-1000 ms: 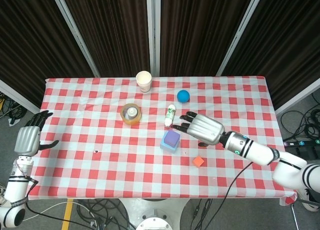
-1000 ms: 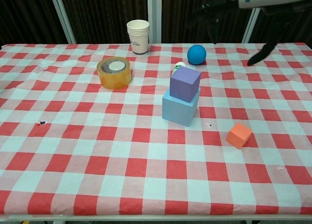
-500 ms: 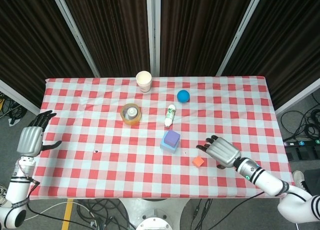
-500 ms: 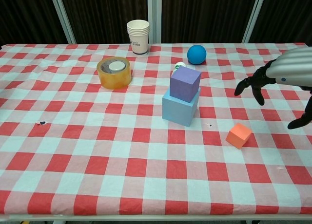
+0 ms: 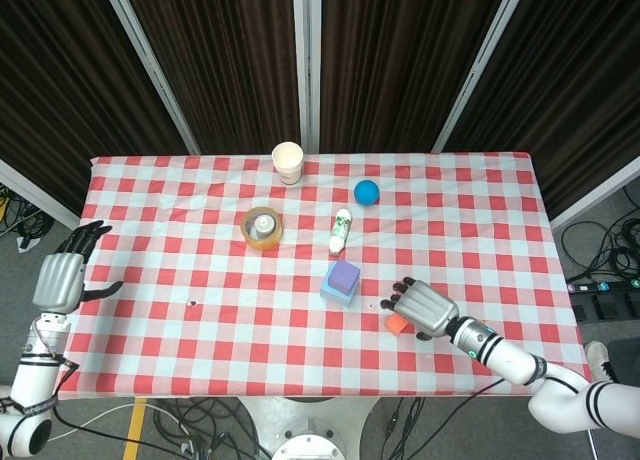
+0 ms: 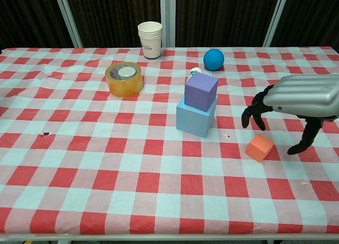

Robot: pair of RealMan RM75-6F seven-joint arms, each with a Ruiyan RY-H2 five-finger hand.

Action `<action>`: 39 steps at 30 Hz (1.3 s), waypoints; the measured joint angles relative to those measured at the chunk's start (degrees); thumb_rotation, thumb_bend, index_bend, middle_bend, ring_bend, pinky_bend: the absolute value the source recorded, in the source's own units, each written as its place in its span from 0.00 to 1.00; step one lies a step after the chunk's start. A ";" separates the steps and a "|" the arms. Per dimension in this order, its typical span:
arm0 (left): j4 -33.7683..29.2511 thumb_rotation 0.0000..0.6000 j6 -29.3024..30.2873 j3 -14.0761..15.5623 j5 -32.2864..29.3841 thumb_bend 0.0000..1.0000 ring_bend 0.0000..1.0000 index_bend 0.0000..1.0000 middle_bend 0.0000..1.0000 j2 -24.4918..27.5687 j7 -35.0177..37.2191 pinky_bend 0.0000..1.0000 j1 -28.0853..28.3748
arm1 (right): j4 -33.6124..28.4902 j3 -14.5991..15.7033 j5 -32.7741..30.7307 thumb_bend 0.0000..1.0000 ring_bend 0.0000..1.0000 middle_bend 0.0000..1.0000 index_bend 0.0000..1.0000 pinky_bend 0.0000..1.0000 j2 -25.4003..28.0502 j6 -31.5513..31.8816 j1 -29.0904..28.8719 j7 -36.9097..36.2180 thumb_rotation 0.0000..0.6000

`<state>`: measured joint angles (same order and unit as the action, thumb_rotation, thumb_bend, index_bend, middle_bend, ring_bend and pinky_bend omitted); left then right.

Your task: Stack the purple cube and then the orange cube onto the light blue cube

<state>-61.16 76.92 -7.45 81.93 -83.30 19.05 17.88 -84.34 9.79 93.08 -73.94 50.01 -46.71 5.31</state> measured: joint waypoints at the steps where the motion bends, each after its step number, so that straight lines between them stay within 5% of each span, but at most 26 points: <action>1: 0.05 1.00 -0.05 0.02 -0.01 0.11 0.16 0.23 0.24 -0.02 0.02 0.29 0.01 | 0.39 -0.08 0.49 0.01 0.21 0.41 0.29 0.25 -0.44 -0.30 -0.11 -0.45 1.00; 32: 1.07 1.00 -0.96 -0.05 -0.76 0.11 0.16 0.24 0.24 -0.30 0.61 0.29 0.00 | 5.50 -1.46 4.34 0.04 0.21 0.41 0.32 0.26 -4.17 -3.73 -1.80 -4.82 1.00; 39: 1.33 1.00 -0.95 -0.08 -0.80 0.11 0.16 0.24 0.24 -0.43 0.66 0.29 -0.01 | 6.71 -1.72 5.05 0.09 0.24 0.48 0.35 0.28 -5.26 -2.61 -1.66 -5.50 1.00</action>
<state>-59.83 75.97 -7.53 81.12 -83.73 19.71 17.87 -77.64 8.07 98.13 -79.19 47.41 -48.37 -0.19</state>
